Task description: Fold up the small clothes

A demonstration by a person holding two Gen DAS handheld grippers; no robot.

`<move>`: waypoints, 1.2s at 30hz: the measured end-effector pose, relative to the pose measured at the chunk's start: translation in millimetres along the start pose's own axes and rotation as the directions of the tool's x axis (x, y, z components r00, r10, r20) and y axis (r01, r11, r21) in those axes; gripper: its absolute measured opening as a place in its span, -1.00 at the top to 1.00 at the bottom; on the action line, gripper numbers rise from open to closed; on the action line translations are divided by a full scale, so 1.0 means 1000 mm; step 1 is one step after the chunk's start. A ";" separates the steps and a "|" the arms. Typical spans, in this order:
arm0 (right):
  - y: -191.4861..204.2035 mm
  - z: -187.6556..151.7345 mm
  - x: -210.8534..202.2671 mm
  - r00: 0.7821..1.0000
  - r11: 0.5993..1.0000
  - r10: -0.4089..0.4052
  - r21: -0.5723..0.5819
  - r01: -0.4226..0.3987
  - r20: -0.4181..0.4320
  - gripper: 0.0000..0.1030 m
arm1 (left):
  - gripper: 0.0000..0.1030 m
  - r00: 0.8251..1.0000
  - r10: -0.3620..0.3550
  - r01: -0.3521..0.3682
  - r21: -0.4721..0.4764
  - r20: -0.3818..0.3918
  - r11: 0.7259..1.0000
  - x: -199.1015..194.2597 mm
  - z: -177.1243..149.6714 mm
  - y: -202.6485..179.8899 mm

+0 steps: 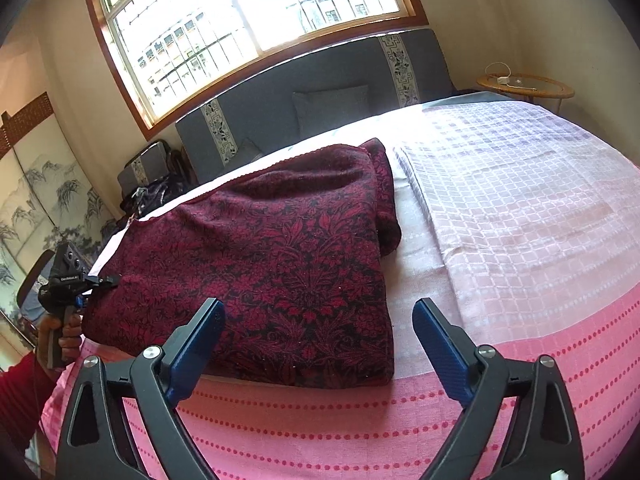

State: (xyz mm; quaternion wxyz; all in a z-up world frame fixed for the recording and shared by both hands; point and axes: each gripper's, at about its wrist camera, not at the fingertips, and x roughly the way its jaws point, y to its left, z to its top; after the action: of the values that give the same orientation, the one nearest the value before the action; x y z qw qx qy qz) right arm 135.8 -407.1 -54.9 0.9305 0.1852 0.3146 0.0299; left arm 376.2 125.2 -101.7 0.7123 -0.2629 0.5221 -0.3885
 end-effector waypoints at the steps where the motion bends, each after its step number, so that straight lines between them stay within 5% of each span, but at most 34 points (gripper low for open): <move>1: 0.010 0.005 -0.001 1.000 0.999 0.021 -0.027 -0.020 0.009 -0.67 | 0.31 1.000 0.013 -0.013 -0.001 -0.004 1.000 0.001 0.004 -0.002; 4: 0.041 0.022 0.007 0.996 0.988 0.090 -0.124 -0.092 -0.014 -0.43 | 0.13 0.999 0.048 -0.047 0.015 -0.009 0.999 0.004 0.009 -0.006; 6: 0.057 0.036 0.021 0.988 0.976 0.146 -0.153 -0.152 -0.052 -0.02 | 0.04 0.999 0.037 -0.037 -0.003 0.011 0.999 0.006 0.011 -0.005; 10: 0.080 0.065 0.064 0.973 0.964 0.187 -0.165 -0.208 -0.132 0.53 | 0.12 0.995 0.071 -0.071 -0.004 0.068 0.997 0.009 0.002 -0.009; 12: 0.088 0.078 0.094 0.963 0.963 0.196 -0.149 -0.225 -0.187 0.56 | 0.43 0.994 0.074 -0.071 -0.042 0.077 0.997 0.011 -0.002 -0.010; 20: 0.092 0.093 0.211 0.911 0.980 0.190 0.014 -0.199 -0.367 0.75 | 0.55 0.992 0.085 -0.080 -0.056 0.096 0.995 0.003 0.000 -0.044; 22: 0.086 0.084 0.234 0.889 0.982 0.184 0.045 -0.182 -0.418 0.94 | 0.56 0.993 0.087 -0.085 -0.028 0.085 0.996 -0.001 0.003 -0.062; 36: 0.043 0.084 0.238 0.858 0.902 0.391 0.327 -0.283 -0.334 1.00 | 0.56 0.999 0.035 -0.032 0.134 -0.018 0.990 0.026 0.011 -0.198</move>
State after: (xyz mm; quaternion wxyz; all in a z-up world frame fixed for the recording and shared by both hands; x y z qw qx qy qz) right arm 378.6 -353.6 -114.7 0.7950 0.3512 0.4575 0.1877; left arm 335.8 -7.6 42.4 0.7294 -0.2019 0.5065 -0.4132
